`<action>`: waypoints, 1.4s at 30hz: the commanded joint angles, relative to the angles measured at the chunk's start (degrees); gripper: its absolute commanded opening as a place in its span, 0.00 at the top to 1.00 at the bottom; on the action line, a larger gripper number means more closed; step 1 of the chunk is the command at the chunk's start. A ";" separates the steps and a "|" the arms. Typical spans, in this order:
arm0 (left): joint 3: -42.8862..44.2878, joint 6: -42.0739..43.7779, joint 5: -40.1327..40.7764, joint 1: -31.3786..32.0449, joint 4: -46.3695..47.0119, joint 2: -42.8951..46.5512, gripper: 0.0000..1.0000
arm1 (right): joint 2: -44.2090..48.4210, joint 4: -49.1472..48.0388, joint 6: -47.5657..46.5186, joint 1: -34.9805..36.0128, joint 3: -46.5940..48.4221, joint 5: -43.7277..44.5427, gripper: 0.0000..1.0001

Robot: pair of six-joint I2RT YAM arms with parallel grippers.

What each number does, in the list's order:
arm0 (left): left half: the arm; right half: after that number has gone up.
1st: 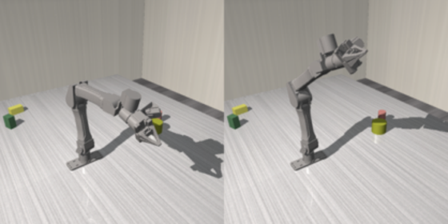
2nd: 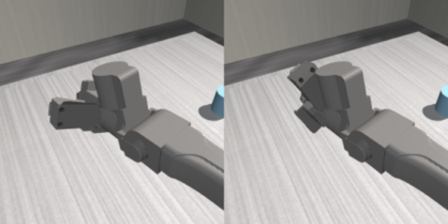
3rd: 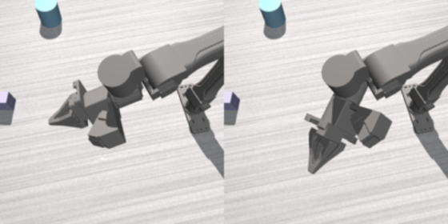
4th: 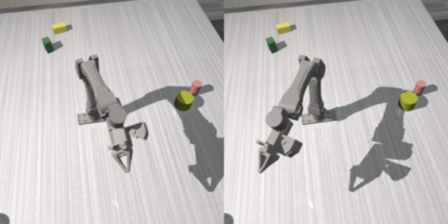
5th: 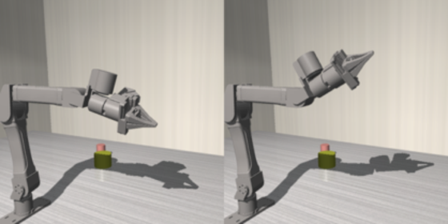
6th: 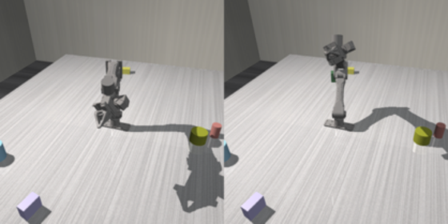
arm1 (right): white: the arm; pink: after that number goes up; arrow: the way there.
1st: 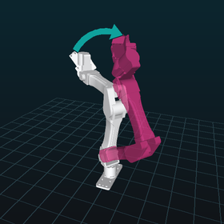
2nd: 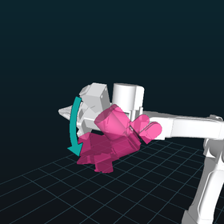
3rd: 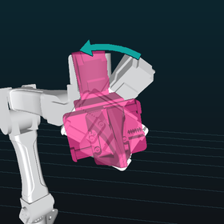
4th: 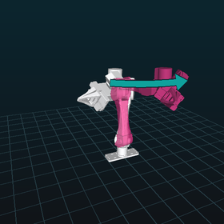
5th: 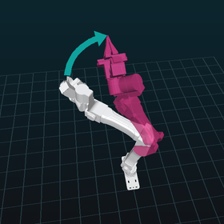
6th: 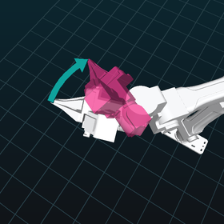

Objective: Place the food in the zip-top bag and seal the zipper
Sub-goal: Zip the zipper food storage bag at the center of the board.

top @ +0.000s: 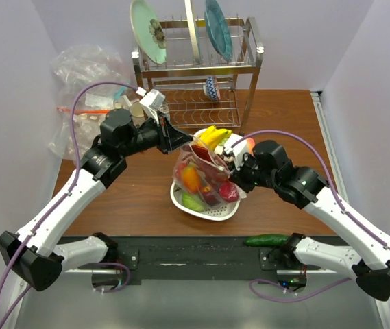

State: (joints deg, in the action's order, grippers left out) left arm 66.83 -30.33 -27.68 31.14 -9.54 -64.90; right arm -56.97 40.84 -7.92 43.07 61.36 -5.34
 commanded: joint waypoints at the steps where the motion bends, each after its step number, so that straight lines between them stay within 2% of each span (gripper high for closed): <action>1: 0.76 1.76 1.31 -0.72 2.16 1.80 1.00 | 0.63 -0.15 0.54 -0.09 1.03 1.30 1.00; 6: 0.06 2.29 2.63 -0.81 1.98 1.10 1.00 | -0.51 5.11 0.36 -0.09 8.49 -1.68 1.00; 11: 0.49 3.08 2.37 -3.09 1.46 0.48 0.95 | -0.77 9.60 0.45 -0.09 12.72 -4.85 1.00; 13: 1.72 4.04 1.23 -5.11 0.14 -0.31 0.82 | -0.60 10.22 0.37 -0.09 13.69 -4.68 1.00; 14: 2.34 4.66 0.97 -5.82 -0.56 -0.48 0.70 | -0.60 10.66 0.36 -0.09 14.22 -5.02 1.00; 15: 3.47 5.79 0.35 -6.52 -1.70 -0.66 0.45 | -0.69 10.93 0.19 -0.18 14.40 -5.55 1.00; 17: 4.36 7.81 -0.18 -8.02 -1.97 0.04 0.27 | -1.39 11.54 0.01 -0.18 15.62 -7.48 1.00; 18: 5.32 10.78 -0.01 -8.28 -2.15 0.56 0.13 | -1.82 12.07 -0.42 -0.09 16.41 -8.01 1.00; 20: 6.38 14.57 0.00 -8.46 -1.54 1.88 0.05 | -3.67 13.64 -0.78 -0.09 19.04 -9.24 1.00; 21: 7.52 17.90 -2.61 -8.46 -0.14 1.97 0.02 | -4.28 14.17 -0.95 -0.09 19.93 -10.20 1.00; 27: 14.98 29.51 -22.55 -8.46 -0.03 -2.85 0.00 | -8.50 18.74 -1.04 -0.18 26.17 -11.79 1.00; 32: 19.30 38.23 -34.09 -8.20 -2.32 -4.61 0.00 | -11.49 21.47 -0.25 -0.09 31.44 -12.76 1.00; 33: 21.48 41.37 -36.45 -7.76 -5.89 -5.14 0.00 | -12.54 21.82 -0.16 -0.09 32.06 -13.02 1.00; 38: 21.86 51.84 -31.83 1.19 -14.27 -8.31 0.00 | -14.39 21.83 0.45 -0.09 34.43 -13.99 1.00; 39: 20.37 56.38 -30.69 4.08 -15.67 -8.31 0.00 | -14.66 21.91 0.54 -0.18 34.79 -13.99 1.00; 41: 19.13 60.54 -29.28 6.65 -16.56 -7.61 0.00 | -15.62 22.09 0.63 -0.09 35.57 -14.25 1.00; 42: 17.48 60.56 -25.27 8.92 -14.39 -6.82 0.00 | -15.89 22.18 0.63 -0.09 35.75 -14.43 1.00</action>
State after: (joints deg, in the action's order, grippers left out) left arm 87.07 18.83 -57.36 34.50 -21.45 -72.90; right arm -72.53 63.64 -8.10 43.07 93.32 -17.41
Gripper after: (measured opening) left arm 0.996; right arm 0.015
